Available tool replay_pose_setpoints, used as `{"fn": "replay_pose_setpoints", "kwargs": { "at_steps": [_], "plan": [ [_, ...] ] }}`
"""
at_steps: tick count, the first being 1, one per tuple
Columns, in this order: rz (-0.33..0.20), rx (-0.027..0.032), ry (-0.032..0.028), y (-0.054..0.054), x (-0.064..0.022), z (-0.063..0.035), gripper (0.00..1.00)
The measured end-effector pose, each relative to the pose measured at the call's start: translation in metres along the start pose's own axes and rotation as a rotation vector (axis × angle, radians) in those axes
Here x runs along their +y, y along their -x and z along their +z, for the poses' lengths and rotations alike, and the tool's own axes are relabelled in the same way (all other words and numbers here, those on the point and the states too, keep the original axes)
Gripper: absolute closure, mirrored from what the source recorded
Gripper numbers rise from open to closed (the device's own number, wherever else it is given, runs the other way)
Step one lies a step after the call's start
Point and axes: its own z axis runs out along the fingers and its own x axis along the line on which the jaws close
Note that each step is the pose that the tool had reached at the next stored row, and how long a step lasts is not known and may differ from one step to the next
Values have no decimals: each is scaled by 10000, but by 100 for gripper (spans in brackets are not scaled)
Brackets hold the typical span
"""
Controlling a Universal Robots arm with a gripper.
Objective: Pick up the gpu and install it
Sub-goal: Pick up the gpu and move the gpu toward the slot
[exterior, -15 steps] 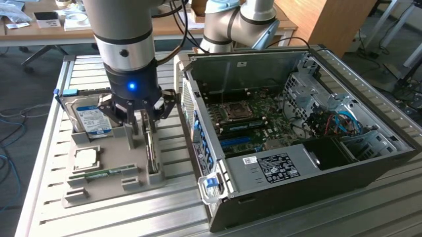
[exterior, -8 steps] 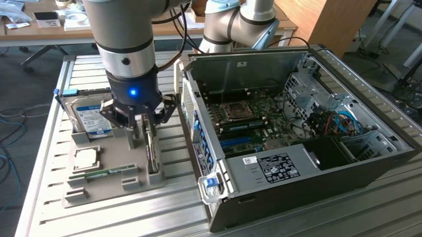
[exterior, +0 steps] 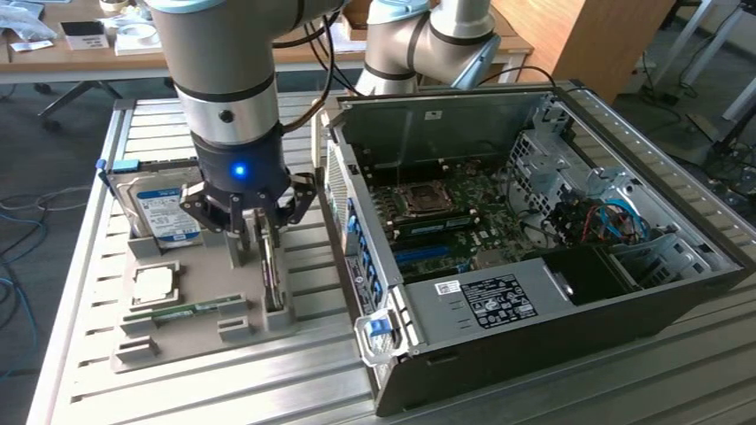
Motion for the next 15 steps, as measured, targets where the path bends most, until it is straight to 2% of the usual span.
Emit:
{"fn": "replay_pose_setpoints", "kwargs": {
  "at_steps": [9, 15],
  "plan": [
    [0, 1, -2, -3, -7, 137, 58],
    [1, 1, -2, 14, -6, 168, 58]
  ]
}}
